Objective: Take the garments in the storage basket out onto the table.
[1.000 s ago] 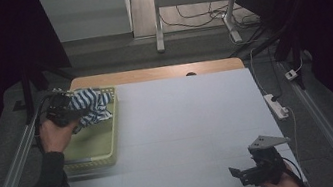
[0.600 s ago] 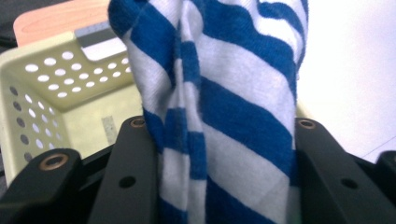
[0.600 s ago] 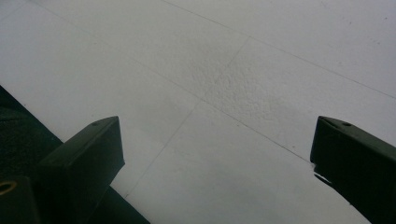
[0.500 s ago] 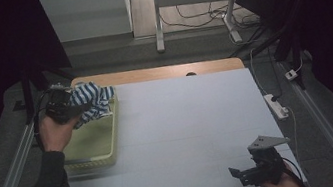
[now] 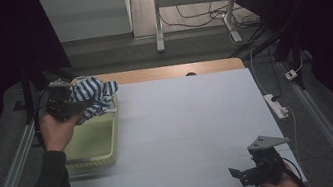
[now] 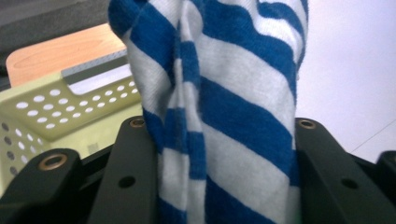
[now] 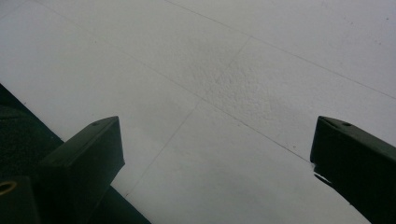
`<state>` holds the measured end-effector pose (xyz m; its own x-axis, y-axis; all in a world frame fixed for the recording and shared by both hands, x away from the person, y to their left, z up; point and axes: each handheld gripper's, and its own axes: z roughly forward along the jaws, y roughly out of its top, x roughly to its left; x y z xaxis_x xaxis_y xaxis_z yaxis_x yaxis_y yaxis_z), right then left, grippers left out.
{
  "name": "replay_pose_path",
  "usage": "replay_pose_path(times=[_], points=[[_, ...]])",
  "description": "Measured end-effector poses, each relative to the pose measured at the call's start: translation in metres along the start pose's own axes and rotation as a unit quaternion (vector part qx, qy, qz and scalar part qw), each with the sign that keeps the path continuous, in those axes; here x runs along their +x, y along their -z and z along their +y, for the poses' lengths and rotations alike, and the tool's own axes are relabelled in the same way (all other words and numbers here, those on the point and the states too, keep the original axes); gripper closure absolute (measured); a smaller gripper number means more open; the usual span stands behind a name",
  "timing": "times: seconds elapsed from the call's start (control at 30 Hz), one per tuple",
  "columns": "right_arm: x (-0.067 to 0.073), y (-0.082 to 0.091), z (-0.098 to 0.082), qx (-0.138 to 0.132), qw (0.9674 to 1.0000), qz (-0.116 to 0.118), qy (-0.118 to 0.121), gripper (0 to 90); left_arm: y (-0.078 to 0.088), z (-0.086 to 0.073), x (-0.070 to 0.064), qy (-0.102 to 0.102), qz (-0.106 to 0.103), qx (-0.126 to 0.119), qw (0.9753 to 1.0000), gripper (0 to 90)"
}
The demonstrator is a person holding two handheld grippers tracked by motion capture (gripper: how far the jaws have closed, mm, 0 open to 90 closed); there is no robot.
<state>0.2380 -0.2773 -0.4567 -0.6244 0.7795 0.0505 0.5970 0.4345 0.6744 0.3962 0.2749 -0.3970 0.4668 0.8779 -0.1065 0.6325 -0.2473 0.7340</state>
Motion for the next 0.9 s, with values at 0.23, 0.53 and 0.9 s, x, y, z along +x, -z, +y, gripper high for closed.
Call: replay_pose_path(times=[0.23, 0.53, 0.9], points=[[0.000, 0.000, 0.000, 0.000, 1.0000, 0.000, 0.000, 2.5, 0.005, 0.006, -0.010, -0.010, -0.013, -0.017, 0.9997, 61.6], [0.001, 0.000, 0.000, 0.000, 1.0000, 0.000, 0.001, 2.5, 0.003, 0.013, -0.026, -0.027, -0.033, -0.025, 0.9988, 61.6], [0.001, 0.000, 0.000, 0.001, 1.0000, 0.001, 0.002, 2.5, -0.010, 0.019, -0.050, -0.052, -0.063, -0.018, 0.9965, 61.4]])
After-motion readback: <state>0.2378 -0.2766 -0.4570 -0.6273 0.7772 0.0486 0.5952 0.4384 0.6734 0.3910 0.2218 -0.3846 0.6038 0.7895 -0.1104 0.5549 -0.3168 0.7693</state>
